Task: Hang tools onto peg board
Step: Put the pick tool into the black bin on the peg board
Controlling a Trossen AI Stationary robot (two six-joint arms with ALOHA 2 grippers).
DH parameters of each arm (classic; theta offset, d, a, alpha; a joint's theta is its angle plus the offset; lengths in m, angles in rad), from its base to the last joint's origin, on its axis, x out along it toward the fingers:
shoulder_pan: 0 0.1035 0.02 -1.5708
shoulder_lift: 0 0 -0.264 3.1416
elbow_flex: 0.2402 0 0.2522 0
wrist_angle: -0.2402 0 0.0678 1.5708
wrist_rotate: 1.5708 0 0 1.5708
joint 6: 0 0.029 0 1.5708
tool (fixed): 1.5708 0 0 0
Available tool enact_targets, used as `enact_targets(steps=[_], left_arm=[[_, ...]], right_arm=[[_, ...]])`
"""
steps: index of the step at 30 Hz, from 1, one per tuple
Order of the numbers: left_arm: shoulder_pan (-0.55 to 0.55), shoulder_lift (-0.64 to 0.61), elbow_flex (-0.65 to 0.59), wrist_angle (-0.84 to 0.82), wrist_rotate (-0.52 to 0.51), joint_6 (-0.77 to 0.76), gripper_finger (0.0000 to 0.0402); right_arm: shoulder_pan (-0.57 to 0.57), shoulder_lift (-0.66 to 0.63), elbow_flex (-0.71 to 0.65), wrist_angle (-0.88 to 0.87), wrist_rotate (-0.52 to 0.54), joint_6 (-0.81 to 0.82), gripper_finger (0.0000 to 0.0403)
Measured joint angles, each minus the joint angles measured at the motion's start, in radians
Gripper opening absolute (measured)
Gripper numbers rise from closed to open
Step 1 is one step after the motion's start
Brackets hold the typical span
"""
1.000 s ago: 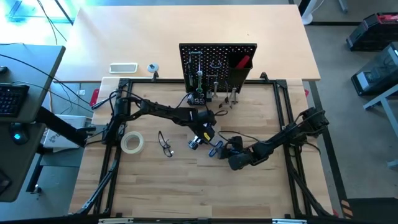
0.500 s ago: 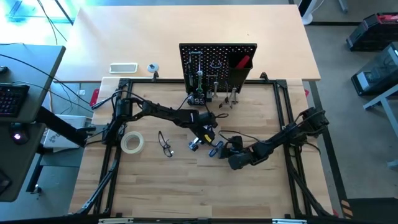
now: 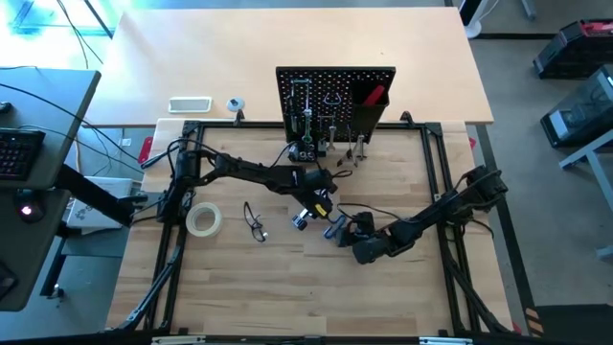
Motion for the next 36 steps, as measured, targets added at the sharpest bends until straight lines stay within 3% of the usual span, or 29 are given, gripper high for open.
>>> enact_targets(steps=[5, 9, 13, 20, 27, 36], left_arm=[[0.0, -0.014, 0.018, -0.006, 0.036, -0.009, 0.0002], [-0.001, -0.015, 0.027, -0.032, -0.029, -0.021, 0.0001], [0.024, -0.015, 0.027, -0.149, -0.008, -0.006, 0.0001], [0.095, -0.015, 0.003, -0.117, -0.048, -0.019, 0.0041], [0.128, 0.015, -0.006, -0.143, 0.041, -0.088, 0.0081], [0.072, 0.051, -0.002, -0.291, 0.079, -0.159, 0.0086]], right_arm=[[-0.021, 0.0, -0.001, -0.02, 0.02, -0.014, 0.0202], [-0.027, 0.0, -0.001, -0.023, 0.014, -0.034, 0.0202], [-0.009, 0.0, -0.001, -0.03, 0.017, -0.044, 0.0202], [-0.007, 0.0, 0.0, -0.108, 0.058, -0.014, 0.0202], [-0.059, 0.001, -0.001, -0.107, 0.06, -0.092, 0.0201], [-0.136, 0.003, -0.004, -0.063, 0.063, -0.274, 0.0201]])
